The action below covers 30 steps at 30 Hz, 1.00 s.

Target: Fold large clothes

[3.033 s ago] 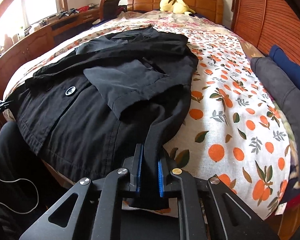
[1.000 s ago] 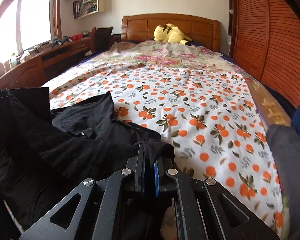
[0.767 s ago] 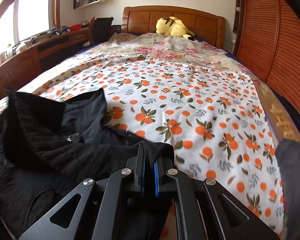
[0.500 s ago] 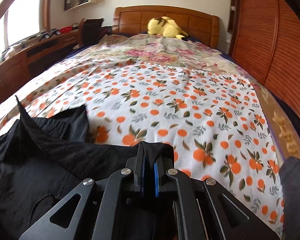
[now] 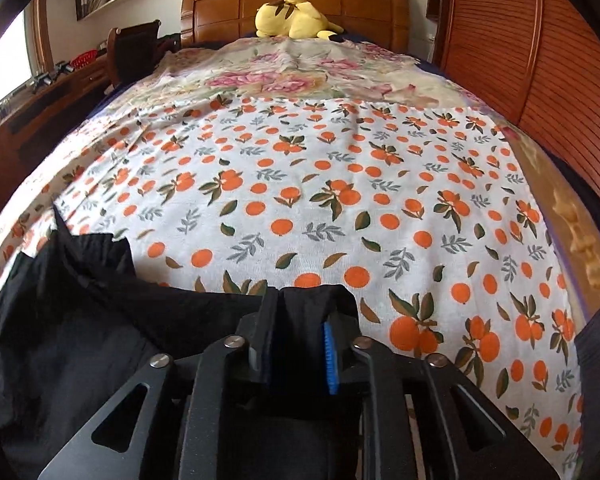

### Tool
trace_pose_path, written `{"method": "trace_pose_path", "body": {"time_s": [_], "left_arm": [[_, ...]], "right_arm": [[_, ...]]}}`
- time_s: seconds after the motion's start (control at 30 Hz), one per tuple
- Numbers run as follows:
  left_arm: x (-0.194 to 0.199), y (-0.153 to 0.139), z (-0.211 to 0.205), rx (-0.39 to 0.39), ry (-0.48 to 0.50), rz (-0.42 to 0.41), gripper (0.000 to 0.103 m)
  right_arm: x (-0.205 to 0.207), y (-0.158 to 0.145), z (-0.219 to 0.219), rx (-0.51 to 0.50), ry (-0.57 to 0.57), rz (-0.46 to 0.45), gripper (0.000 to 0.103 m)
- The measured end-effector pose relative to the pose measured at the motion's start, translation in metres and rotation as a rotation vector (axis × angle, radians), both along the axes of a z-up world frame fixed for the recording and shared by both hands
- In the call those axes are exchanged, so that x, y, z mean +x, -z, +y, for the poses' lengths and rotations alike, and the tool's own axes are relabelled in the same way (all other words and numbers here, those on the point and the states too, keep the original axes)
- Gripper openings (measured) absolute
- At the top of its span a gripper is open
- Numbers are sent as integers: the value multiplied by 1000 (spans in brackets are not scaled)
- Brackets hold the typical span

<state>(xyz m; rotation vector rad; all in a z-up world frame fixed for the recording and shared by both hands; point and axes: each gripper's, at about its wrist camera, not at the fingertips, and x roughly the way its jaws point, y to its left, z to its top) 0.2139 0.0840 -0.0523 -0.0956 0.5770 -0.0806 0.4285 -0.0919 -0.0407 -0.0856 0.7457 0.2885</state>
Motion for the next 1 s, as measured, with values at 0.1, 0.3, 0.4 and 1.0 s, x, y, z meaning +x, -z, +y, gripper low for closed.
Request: {"method": "trace_pose_path", "body": {"time_s": [0.1, 0.3, 0.4, 1.0], "left_arm": [[-1, 2, -7, 4, 19, 9, 81], [-6, 5, -15, 13, 40, 18, 81], [-6, 6, -16, 13, 44, 25, 81], [-4, 13, -20, 24, 65, 45, 81]], "right_arm": [[-7, -9, -6, -2, 19, -24, 52], [-10, -11, -21, 9, 53, -19, 64], [-10, 5, -11, -41, 12, 24, 64], [3, 16, -10, -53, 51, -38, 3]]}}
